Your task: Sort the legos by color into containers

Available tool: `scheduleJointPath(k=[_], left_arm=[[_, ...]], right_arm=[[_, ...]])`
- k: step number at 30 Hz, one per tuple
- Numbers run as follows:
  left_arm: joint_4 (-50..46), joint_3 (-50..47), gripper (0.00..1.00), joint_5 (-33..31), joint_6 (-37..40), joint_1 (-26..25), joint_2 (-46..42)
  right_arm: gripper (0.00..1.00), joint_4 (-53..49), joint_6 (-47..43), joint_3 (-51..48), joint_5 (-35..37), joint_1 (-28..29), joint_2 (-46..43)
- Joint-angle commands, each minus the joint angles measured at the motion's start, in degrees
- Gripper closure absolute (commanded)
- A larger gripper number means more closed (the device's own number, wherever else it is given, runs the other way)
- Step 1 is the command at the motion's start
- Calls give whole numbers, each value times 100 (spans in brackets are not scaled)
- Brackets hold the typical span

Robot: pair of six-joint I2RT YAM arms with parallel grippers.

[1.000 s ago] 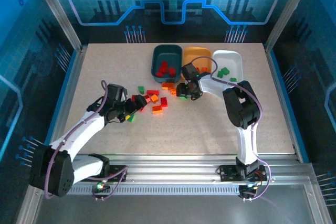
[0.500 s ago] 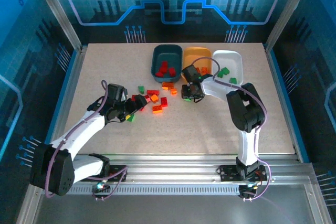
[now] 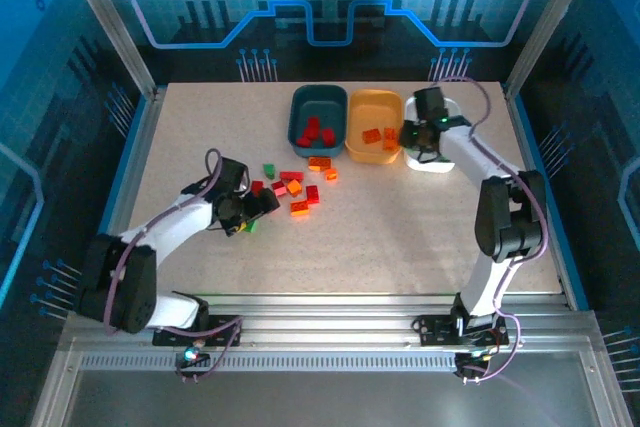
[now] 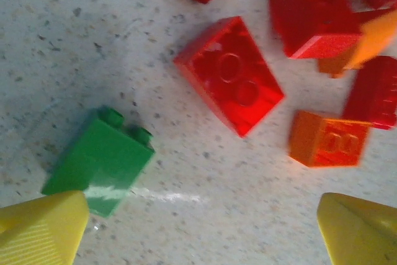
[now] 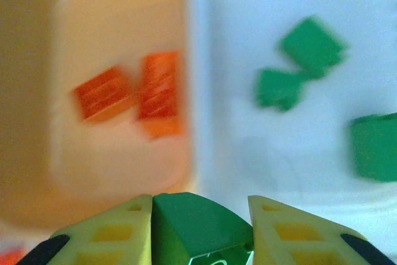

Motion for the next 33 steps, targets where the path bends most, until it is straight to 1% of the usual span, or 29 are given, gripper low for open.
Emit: scheduleJointPath(k=[1, 4, 6, 9, 10, 11, 13, 15, 18, 22, 27, 29, 33], left_arm=[[-404, 406, 7, -505, 437, -90, 406], [-666, 630, 9, -976, 566, -249, 646], [-770, 683, 9, -1189, 581, -349, 640], [-874, 764, 9, -1321, 648, -494, 459], [-976, 822, 8, -1443, 704, -540, 402], [-1081, 874, 8, -1606, 738, -563, 378], [-1193, 911, 5, -1877, 843, -549, 388], [-1234, 947, 5, -1841, 837, -503, 460], [-1078, 887, 4, -1806, 813, -494, 642], [-1052, 938, 8, -1793, 862, -485, 1088], [-916, 842, 12, -1926, 910, -485, 1225], [-876, 833, 16, -1990, 957, -485, 1333], [-842, 872, 30, -1859, 994, -490, 1505]], right_arm=[[64, -248, -86, 328, -345, -492, 397], [62, -378, -144, 665, -559, -785, 655], [58, -499, -171, 886, -683, -866, 833], [38, -600, -179, 1063, -735, -921, 955], [34, -597, -168, 1057, -706, -922, 911], [32, -574, -154, 1015, -693, -922, 864], [31, -423, -109, 757, -718, -922, 598], [30, -266, -51, 402, -723, -922, 240], [29, 140, 115, -440, -879, -895, -521], [28, 457, 216, -1544, -1130, -775, -1546], [27, 432, 257, -2389, -1364, -552, -2445], [27, 357, 225, -2567, -1395, -466, -2679], [27, 210, 147, -2763, -1405, -413, -2994]])
